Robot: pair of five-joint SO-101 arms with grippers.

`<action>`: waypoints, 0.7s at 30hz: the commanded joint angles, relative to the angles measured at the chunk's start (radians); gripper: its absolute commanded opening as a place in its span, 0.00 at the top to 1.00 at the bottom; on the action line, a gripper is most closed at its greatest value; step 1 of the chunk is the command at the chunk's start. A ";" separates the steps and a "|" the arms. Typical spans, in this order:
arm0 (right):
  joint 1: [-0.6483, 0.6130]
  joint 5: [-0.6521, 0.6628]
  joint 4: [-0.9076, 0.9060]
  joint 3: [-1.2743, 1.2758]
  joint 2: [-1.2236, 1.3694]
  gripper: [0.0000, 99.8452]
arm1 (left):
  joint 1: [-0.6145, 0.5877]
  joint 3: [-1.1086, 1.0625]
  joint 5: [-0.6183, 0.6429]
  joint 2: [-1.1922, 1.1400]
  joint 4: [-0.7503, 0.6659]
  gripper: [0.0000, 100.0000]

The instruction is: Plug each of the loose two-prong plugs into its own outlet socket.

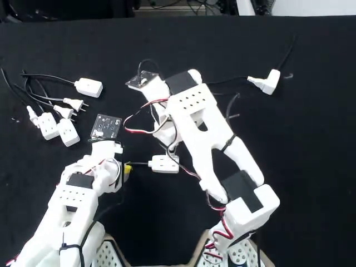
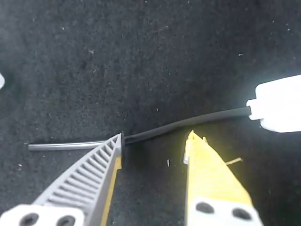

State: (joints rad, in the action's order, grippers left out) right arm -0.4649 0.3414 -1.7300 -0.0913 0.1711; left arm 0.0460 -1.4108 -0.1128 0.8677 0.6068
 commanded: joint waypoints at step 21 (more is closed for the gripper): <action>0.046 0.058 -0.025 0.096 -0.005 0.99 | -0.008 0.019 0.000 0.000 -0.012 0.78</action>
State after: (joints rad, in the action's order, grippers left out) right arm -0.4219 0.3905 -1.7300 0.0100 0.1726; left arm 0.0460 -1.4108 -0.1128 0.8677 0.6068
